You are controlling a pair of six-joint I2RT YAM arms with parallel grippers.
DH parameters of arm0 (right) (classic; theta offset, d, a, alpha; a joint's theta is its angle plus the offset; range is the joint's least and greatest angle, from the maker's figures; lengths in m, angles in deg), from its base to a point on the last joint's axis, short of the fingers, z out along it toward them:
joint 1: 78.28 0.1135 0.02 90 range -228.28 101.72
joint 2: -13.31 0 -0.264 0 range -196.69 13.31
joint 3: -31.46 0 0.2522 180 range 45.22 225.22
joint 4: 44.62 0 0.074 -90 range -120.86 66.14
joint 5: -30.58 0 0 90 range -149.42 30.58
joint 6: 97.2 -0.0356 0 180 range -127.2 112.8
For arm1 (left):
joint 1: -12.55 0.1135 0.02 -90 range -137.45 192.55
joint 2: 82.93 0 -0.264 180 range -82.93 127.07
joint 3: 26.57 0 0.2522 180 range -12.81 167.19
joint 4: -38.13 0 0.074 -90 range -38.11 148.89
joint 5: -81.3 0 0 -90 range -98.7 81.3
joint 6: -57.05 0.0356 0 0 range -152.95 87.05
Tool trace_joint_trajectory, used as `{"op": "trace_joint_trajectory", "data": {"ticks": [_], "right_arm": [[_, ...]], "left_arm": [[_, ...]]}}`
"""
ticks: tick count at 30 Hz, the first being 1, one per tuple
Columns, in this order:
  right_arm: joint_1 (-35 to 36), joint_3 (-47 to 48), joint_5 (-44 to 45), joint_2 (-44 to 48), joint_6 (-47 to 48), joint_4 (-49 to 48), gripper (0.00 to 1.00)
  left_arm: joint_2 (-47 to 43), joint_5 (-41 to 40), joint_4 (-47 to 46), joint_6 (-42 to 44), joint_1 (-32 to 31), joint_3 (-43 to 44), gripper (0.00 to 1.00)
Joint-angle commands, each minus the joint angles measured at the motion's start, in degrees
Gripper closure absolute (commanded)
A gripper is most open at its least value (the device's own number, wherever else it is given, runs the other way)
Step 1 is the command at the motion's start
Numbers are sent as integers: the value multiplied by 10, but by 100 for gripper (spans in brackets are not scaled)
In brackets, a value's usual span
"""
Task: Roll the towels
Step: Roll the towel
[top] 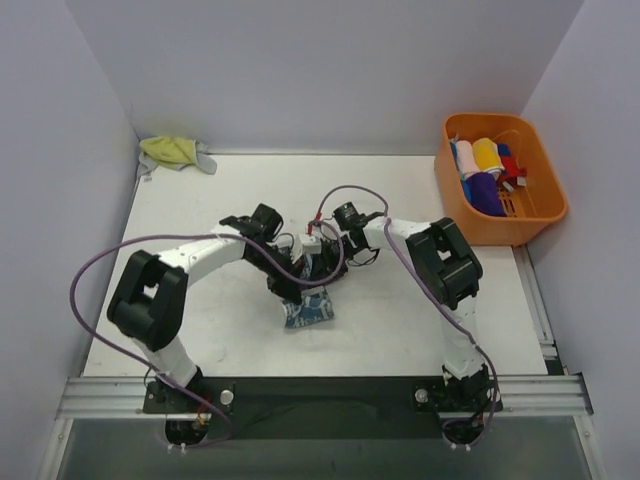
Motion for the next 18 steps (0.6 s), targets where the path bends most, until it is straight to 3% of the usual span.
{"op": "trace_joint_trajectory", "data": {"ticks": [1,6,12,18], "right_arm": [[4,-7,39,-2,27,25,80],[3,4,45,6,25,30,77],[-19,-1,61,51,14,40,49],[-62,-34,13,112,6,44,44]], "left_arm": [[35,17,17,31,25,38,92],[84,6,-6,35,37,47,88],[122,-10,-25,42,47,56,83],[140,-8,-25,42,53,70,77]]}}
